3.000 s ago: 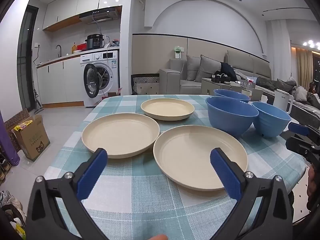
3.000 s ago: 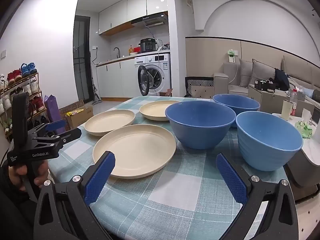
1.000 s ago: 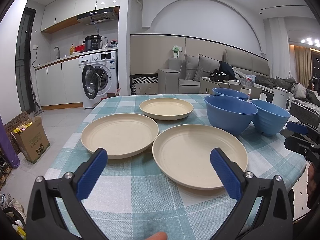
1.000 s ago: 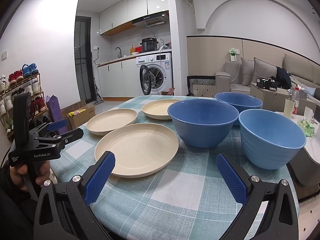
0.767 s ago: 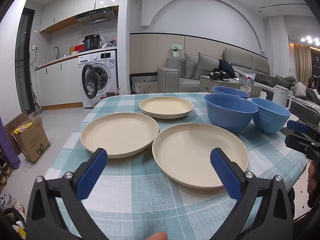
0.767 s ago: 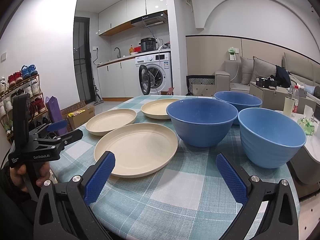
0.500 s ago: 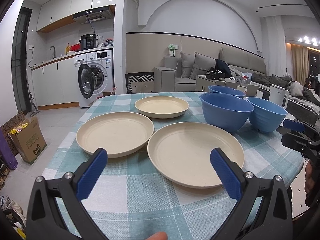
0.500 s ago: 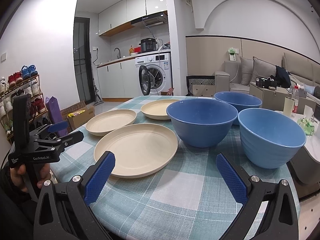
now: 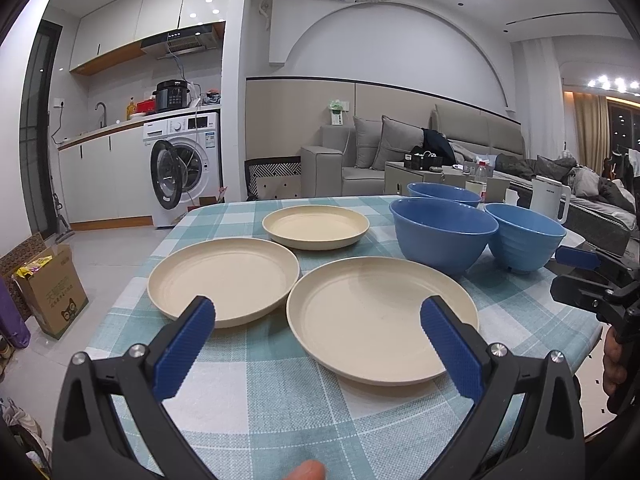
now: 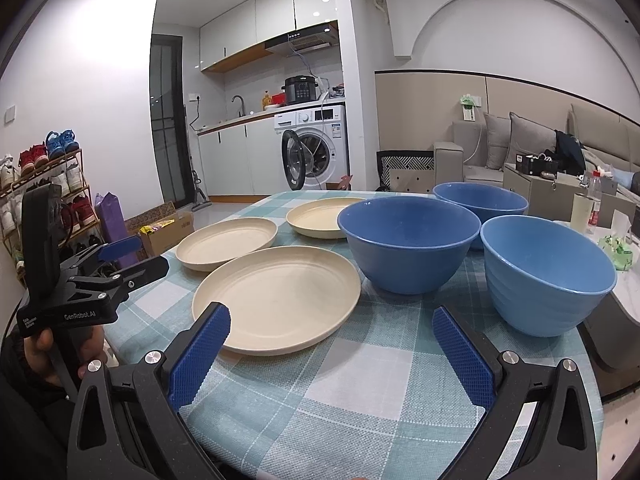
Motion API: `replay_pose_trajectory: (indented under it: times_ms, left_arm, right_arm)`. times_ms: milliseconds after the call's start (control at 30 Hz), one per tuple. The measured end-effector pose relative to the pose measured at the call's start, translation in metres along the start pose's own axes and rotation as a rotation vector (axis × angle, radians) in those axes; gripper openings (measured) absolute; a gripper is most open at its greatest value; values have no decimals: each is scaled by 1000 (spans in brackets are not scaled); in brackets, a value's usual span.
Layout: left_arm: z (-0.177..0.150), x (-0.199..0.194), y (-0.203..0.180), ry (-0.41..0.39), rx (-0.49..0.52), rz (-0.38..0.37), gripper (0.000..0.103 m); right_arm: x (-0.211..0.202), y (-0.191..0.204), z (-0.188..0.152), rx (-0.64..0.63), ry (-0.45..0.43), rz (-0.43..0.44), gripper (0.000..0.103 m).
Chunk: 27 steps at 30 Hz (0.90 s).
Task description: Organize plates and bowls
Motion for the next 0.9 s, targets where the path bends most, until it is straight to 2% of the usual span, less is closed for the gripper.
replay_pose_trajectory:
  times_ms: [300, 633, 900]
  left_arm:
    - [-4, 6, 1, 42, -16, -20, 103]
    - [-5, 4, 3, 45, -8, 15, 103]
    - [-8, 7, 2, 83, 0, 31, 103]
  right_arm:
    - [2, 2, -1, -8, 2, -1, 103]
    - [1, 2, -2, -10, -4, -5, 103]
    - [1, 2, -2, -12, -5, -5, 103]
Point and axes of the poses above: each gripper's, at about its wrist camera, not at the fingertips, and x roughly the way its jaws point, y to its left, z to its top, the point moved 8 cm from there along x, roughly the way its jaws point, and after that the axes turned 12 degrees about -z, right-handed, at the moved point
